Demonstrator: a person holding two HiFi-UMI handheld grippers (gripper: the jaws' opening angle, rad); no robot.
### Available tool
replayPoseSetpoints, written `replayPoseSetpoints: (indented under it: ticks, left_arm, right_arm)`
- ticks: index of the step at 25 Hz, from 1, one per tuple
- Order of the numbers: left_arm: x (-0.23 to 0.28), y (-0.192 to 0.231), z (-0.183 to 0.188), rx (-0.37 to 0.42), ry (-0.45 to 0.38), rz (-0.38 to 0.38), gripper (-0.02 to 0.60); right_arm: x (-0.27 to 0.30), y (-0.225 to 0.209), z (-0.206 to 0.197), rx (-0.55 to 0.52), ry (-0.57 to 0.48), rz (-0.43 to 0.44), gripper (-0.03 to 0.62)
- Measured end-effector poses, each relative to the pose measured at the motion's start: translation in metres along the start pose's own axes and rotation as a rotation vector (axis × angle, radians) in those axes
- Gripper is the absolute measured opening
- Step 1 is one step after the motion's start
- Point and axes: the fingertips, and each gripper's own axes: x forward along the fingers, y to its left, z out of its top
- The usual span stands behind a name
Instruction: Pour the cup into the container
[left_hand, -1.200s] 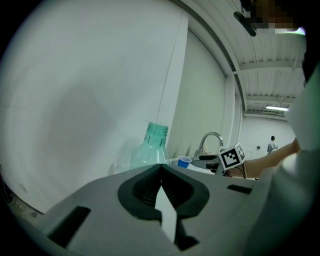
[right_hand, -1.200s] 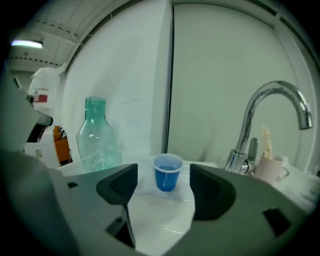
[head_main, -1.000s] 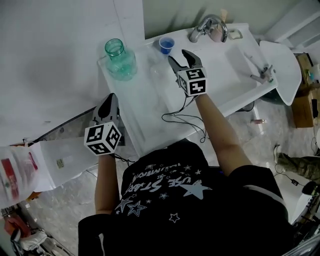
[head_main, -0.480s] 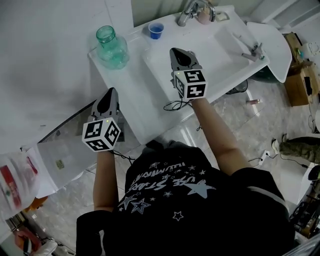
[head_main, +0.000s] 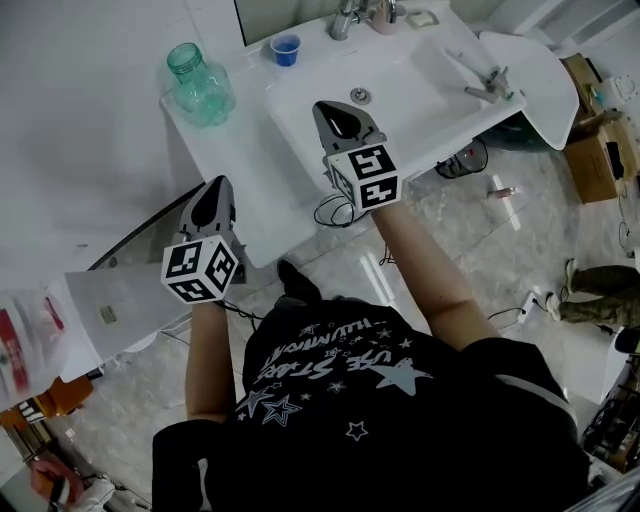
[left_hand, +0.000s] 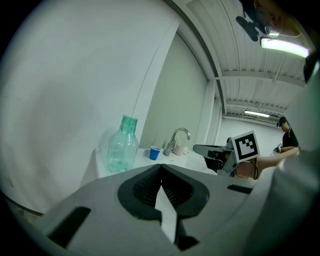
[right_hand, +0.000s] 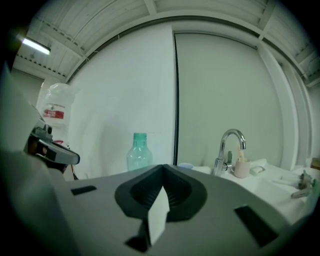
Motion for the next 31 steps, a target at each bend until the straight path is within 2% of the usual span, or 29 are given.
replayPoseSetpoints:
  ticks: [4,13,31]
  left_arm:
    - [-0.015,-0.031,-0.007,-0.001,-0.004,0.001,0.010]
    - [-0.059,-0.080,-0.019,0.018,-0.018,-0.005,0.010]
    - [-0.172,-0.131,-0.053,0.011,-0.072,0.013,0.010]
  right_arm:
    - [-0.036,0.004,0.002,-0.016,-0.004,0.029,0.006]
    - [-0.109,0.015,-0.003,-0.024,-0.020,0.031,0.006]
    - [-0.225,0.076,-0.002,-0.015,-0.081,0.059,0.006]
